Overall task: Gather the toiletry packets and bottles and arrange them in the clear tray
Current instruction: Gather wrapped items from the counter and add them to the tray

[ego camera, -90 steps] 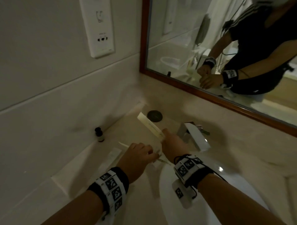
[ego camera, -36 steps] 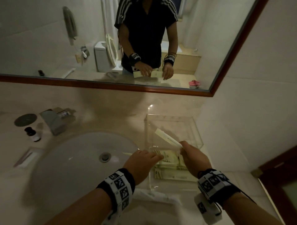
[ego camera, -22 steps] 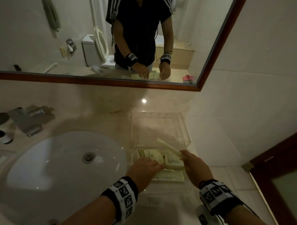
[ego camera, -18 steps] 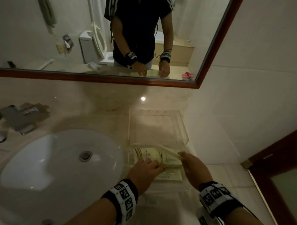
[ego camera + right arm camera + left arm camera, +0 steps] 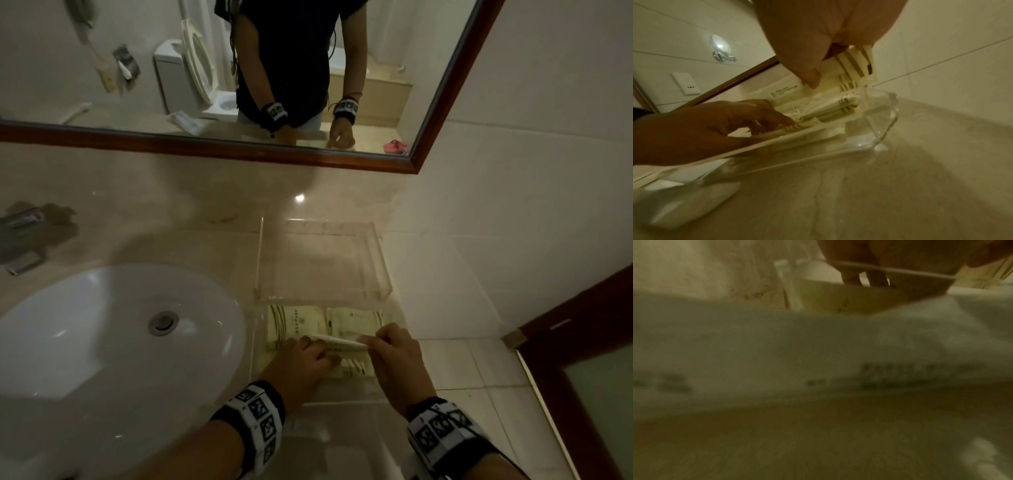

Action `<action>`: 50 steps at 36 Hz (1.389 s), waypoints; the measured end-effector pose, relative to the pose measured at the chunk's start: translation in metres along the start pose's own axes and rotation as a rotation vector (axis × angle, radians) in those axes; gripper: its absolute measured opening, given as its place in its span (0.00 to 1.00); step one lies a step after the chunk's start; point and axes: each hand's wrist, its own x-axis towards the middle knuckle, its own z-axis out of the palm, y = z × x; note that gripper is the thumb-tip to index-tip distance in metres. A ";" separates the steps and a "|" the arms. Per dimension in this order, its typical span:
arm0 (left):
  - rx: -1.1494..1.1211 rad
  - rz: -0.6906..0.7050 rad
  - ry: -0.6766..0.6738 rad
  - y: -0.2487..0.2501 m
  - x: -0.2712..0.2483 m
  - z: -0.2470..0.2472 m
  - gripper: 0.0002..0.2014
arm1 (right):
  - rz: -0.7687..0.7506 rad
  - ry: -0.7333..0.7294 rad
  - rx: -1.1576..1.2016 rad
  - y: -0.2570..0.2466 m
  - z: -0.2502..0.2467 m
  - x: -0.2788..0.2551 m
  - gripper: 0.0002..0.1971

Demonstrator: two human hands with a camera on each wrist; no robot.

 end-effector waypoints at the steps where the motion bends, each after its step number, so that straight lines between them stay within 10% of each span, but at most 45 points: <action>1: -0.031 -0.002 0.008 -0.001 -0.004 0.000 0.21 | -0.012 0.008 -0.015 -0.001 0.000 0.000 0.17; 24: -0.194 -0.310 -0.085 -0.024 -0.023 -0.017 0.11 | -0.109 0.029 -0.074 0.008 0.016 -0.008 0.26; 38: -0.189 -0.197 -0.080 -0.034 -0.029 -0.024 0.15 | 0.073 -0.325 0.132 -0.008 0.017 -0.004 0.18; 50: -0.188 -0.238 0.090 -0.056 -0.079 -0.047 0.13 | 0.176 -0.261 0.069 -0.047 0.010 0.014 0.15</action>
